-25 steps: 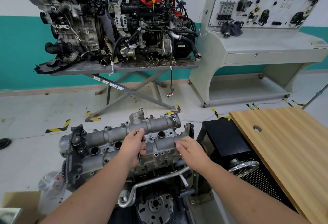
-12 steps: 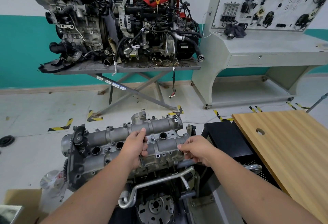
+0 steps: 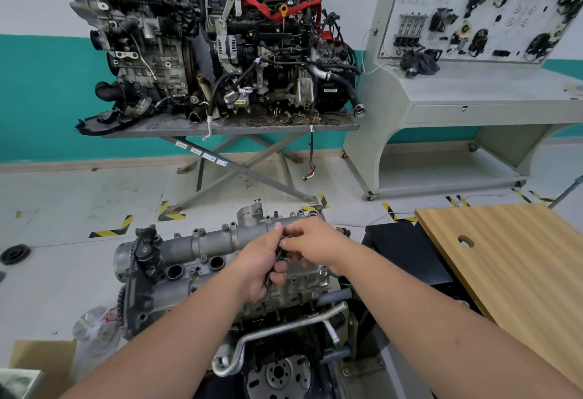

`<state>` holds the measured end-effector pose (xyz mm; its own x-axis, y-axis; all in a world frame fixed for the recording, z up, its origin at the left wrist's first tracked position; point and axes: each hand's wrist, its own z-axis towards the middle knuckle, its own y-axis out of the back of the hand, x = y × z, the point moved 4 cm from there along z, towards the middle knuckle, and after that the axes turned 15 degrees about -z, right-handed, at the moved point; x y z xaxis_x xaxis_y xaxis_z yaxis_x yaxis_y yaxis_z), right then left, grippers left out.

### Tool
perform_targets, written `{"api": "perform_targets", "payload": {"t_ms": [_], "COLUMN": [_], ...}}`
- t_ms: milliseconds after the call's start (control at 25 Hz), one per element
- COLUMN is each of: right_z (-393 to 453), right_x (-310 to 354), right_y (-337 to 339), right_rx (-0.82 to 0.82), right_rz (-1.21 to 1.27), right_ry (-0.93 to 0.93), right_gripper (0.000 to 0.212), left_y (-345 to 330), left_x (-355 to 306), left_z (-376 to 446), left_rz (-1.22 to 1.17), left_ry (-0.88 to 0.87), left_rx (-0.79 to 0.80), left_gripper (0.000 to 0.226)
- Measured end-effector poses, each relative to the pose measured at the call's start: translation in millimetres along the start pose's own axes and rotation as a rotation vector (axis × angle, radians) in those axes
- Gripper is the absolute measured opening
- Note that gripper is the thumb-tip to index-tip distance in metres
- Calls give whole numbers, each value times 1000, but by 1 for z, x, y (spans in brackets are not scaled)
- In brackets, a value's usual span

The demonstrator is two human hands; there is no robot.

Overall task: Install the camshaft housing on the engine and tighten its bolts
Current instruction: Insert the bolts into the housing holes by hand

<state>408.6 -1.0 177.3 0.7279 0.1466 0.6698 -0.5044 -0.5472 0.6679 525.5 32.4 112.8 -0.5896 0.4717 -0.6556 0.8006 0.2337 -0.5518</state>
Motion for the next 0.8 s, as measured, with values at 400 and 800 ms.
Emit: {"api": "perform_targets", "payload": {"t_ms": [400, 800], "right_z": [7, 4], "right_x": [-71, -93], "right_y": [16, 0], "right_rx": [-166, 4], "right_rz": [-536, -371], "right_ry": [-190, 27], "right_gripper": [24, 13], "left_y": [59, 37], "left_x": [-44, -10], "left_z": [-21, 2], "left_rz": [1024, 1939], "left_ry": [-479, -304], "left_rx": [-299, -108], "left_gripper": [28, 44]}}
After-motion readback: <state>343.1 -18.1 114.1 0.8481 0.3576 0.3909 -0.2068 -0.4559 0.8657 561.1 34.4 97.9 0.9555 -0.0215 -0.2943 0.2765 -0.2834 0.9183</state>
